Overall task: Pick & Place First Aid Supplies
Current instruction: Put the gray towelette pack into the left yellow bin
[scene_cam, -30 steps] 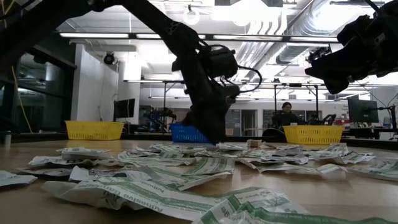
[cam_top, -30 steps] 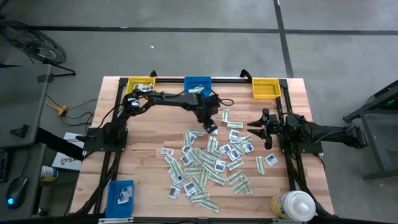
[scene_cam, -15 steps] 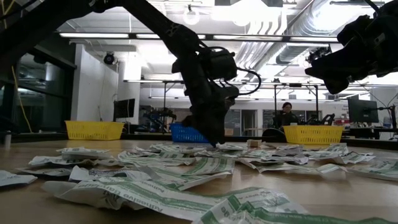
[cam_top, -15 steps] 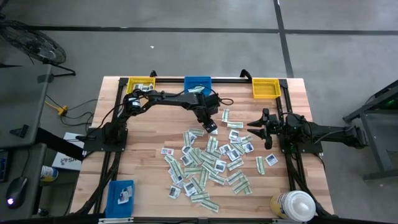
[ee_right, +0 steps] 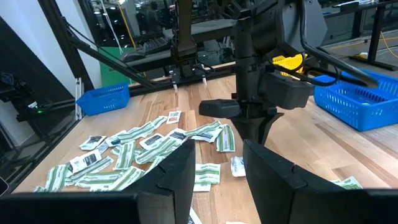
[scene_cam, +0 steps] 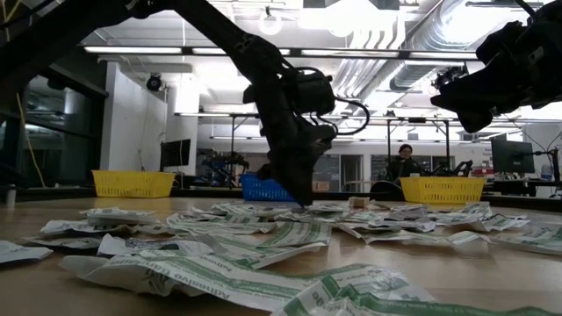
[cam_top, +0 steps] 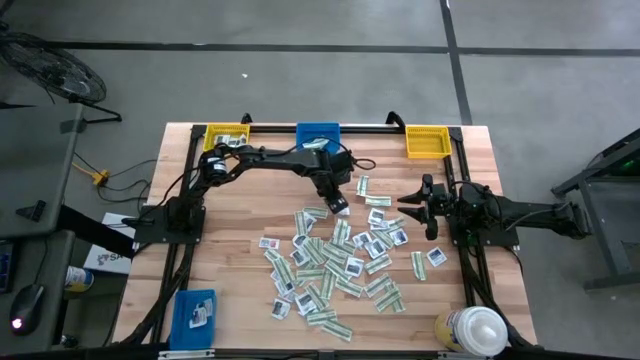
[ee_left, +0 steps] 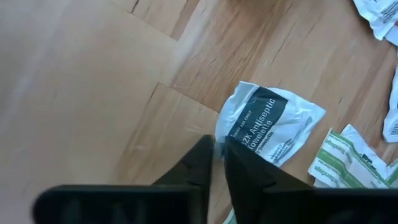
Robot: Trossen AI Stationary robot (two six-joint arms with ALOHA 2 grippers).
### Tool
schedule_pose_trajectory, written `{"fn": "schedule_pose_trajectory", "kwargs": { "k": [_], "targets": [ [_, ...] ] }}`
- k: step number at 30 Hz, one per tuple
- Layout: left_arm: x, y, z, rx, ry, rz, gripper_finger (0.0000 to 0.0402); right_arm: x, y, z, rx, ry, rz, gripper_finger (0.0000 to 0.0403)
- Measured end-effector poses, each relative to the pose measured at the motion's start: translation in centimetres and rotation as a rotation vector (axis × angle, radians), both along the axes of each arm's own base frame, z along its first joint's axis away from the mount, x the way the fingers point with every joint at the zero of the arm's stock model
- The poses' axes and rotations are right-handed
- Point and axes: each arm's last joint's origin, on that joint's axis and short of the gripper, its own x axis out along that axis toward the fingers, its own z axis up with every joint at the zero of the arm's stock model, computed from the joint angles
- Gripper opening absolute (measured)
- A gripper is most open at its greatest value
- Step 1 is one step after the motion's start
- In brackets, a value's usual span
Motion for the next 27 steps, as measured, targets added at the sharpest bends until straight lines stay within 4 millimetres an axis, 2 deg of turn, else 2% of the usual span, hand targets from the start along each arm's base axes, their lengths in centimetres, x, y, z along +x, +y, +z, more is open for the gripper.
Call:
{"fn": "schedule_pose_trajectory", "kwargs": {
  "k": [3, 7, 14, 17, 27],
  "targets": [
    [0.0, 0.0, 0.0, 0.003, -0.005, -0.029, 0.0005, 0.0, 0.0, 0.0, 0.000, 0.000, 0.000, 0.0129],
    [0.0, -0.1, 0.0, 0.006, -0.012, -0.057, 0.0002, 0.0, 0.0, 0.0, 0.000, 0.000, 0.000, 0.0129],
    [-1.3, 0.8, 2.1, -0.002, -0.009, -0.070, 0.0001, 0.0, 0.0, 0.0, 0.000, 0.000, 0.000, 0.0129],
    [-2.3, 1.9, 4.1, 0.019, -0.021, -0.056, 0.0001, 0.0, 0.0, 0.0, 0.000, -0.001, 0.000, 0.0129],
    [-5.8, 5.9, 8.0, 0.035, -0.017, 0.021, 0.0000, 0.0, 0.0, 0.0, 0.000, -0.001, 0.000, 0.0129]
  ]
}}
